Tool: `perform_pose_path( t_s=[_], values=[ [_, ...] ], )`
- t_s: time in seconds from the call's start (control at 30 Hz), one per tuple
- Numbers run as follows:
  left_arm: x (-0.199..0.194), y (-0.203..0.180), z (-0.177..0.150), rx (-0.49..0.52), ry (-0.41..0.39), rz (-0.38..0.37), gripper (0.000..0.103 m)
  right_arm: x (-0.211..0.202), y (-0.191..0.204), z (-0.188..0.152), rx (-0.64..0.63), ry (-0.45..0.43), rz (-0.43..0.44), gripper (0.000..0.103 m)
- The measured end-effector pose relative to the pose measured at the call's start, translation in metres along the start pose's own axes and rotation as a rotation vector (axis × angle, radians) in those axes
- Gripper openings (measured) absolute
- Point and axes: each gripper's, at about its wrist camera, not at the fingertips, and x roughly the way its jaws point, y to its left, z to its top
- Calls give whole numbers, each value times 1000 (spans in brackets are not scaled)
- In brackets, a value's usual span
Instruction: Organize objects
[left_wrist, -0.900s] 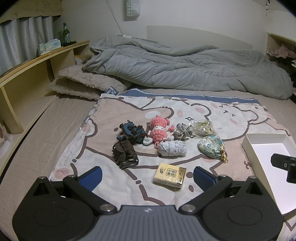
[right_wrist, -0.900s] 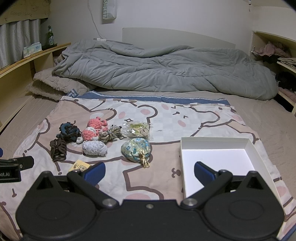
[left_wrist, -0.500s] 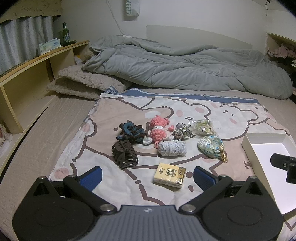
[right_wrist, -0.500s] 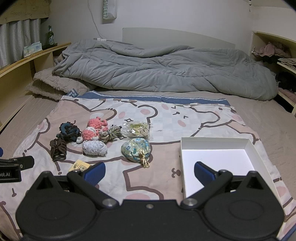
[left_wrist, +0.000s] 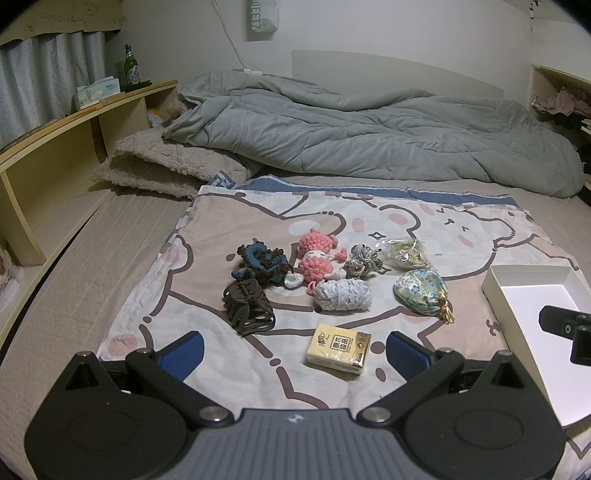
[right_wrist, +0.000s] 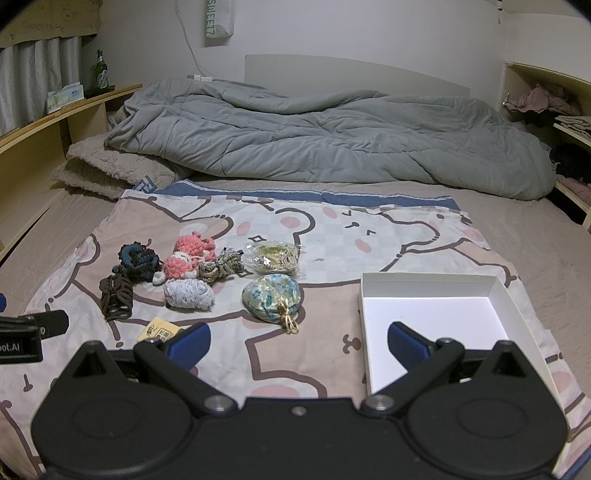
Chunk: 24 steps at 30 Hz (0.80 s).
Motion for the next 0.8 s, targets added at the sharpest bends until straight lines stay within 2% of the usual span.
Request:
perform_pose_path(
  t_s=[0.8],
  values=[
    [1,-2,-1,4,3,-4,103,1,-1,-1,3,2,-1,103]
  ],
)
